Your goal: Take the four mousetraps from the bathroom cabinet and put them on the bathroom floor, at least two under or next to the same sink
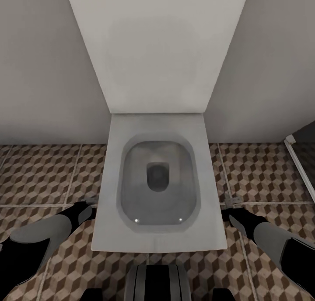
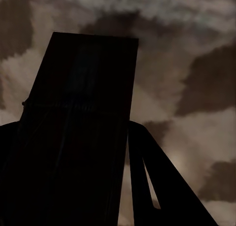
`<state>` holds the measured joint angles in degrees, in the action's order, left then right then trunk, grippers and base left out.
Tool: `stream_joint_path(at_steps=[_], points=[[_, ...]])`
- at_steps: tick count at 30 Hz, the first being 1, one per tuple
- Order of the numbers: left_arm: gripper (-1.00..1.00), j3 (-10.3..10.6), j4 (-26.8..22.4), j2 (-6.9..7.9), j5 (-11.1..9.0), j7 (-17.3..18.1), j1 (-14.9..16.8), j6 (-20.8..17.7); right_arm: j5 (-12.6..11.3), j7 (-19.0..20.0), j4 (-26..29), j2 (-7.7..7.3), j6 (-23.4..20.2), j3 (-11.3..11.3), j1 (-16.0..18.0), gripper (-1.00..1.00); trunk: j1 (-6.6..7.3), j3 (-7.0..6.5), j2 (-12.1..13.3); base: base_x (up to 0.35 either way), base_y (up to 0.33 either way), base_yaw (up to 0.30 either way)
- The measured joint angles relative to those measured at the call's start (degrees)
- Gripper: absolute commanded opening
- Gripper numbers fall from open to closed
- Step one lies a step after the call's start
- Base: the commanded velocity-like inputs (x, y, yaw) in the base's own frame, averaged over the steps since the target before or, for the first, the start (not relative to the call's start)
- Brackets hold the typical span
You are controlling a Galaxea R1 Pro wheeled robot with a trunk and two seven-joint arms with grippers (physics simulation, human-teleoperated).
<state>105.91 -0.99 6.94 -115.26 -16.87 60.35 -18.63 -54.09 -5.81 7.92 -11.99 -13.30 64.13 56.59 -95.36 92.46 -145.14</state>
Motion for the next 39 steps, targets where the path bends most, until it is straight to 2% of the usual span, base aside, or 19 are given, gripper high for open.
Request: stream_joint_path(at_steps=[21, 25, 39], points=[[-1.00, -0.13, -0.01, 0.00, -0.09, 0.00, 0.00, -0.01, 0.00, 0.00, 0.00, 0.02, 0.00, 0.00, 0.00, -1.00, 0.00, 0.00, 0.00, 0.000, 0.000, 0.000], [-1.00, 0.50, 0.18, 0.00, 0.44, -0.19, 0.23, -0.08, 0.66, -0.07, 0.01, 0.03, 0.00, 0.07, 0.03, -1.00, -0.08, 0.87, -0.06, 0.000, 0.000, 0.000], [-1.00, 0.51, 0.06, 0.01, 0.51, -0.04, 0.01, -0.01, 0.51, -0.07, -0.03, 0.04, -0.02, 0.08, 0.02, -1.00, -0.09, 0.88, -0.06, 0.000, 0.000, 0.000]])
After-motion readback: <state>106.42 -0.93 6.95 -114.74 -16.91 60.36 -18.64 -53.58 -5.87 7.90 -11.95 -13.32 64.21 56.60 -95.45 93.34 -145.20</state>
